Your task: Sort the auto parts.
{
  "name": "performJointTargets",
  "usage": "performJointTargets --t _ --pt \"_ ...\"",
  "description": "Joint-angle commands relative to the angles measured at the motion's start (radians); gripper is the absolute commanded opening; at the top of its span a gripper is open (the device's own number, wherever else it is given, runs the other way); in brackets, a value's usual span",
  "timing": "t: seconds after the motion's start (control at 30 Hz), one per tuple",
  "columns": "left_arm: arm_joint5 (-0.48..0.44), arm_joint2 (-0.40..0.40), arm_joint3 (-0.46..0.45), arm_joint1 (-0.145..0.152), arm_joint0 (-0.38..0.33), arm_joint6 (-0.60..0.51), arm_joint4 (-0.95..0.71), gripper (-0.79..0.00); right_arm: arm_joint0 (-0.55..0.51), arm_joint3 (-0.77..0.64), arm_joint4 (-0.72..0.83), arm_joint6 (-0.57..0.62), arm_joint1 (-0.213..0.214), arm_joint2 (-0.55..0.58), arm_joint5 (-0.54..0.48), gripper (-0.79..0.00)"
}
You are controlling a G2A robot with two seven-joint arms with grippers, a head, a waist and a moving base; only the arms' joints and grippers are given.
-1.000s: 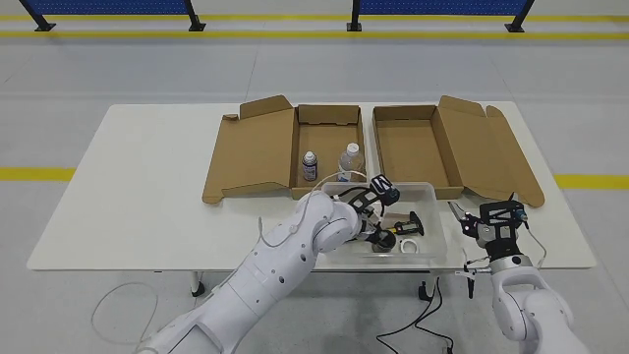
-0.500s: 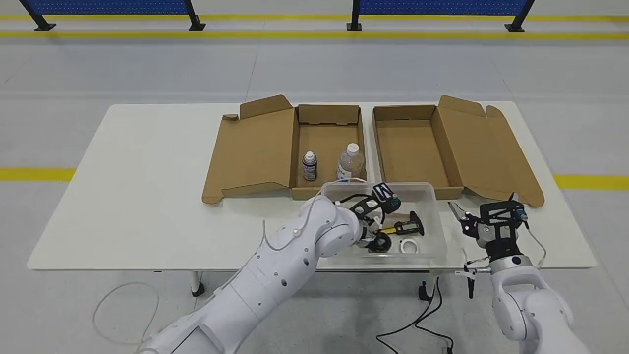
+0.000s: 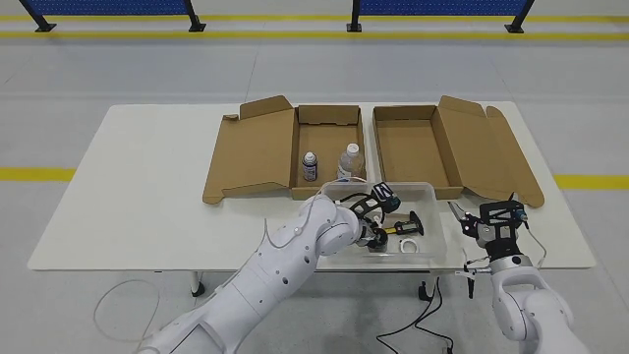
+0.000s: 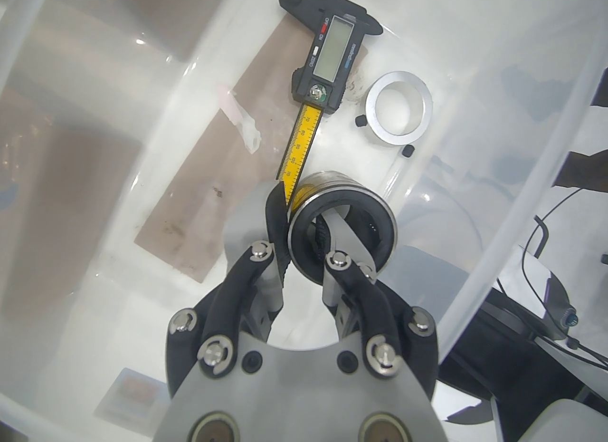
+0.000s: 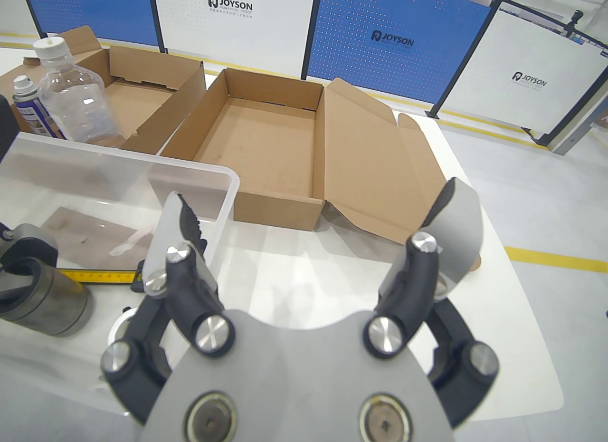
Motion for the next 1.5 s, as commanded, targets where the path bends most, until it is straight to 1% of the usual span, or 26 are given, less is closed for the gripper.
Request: performJointTargets --t 0.0,0.27,0.6,0.7,0.83,1.07,1.3,1.47 --pt "-0.003 -0.005 -0.006 0.002 0.002 0.000 0.000 -0.785 0.000 0.000 0.000 0.000 0.000 0.000 0.000 0.000" --pt "-0.013 -0.050 -0.068 0.021 0.027 0.005 -0.005 -0.785 0.000 0.000 0.000 0.000 0.000 0.000 0.000 0.000" --pt "-0.047 -0.145 -0.226 0.059 0.088 -0.012 -0.011 -0.785 0.000 0.000 0.000 0.000 0.000 0.000 0.000 0.000" --pt "-0.060 -0.192 -0.283 0.074 0.116 -0.023 -0.026 -0.785 0.000 0.000 0.000 0.000 0.000 0.000 0.000 0.000" --pt "-0.076 -0.276 -0.376 0.098 0.161 -0.039 -0.053 -0.785 0.000 0.000 0.000 0.000 0.000 0.000 0.000 0.000" --pt "-0.086 -0.419 -0.530 0.132 0.232 -0.088 -0.158 -0.785 0.000 0.000 0.000 0.000 0.000 0.000 0.000 0.000" --pt "-0.108 -0.530 -0.639 0.162 0.303 -0.144 -0.254 -0.785 0.000 0.000 0.000 0.000 0.000 0.000 0.000 0.000" --pt "-0.109 -0.581 -0.700 0.178 0.346 -0.169 -0.318 -0.785 0.000 0.000 0.000 0.000 0.000 0.000 0.000 0.000"
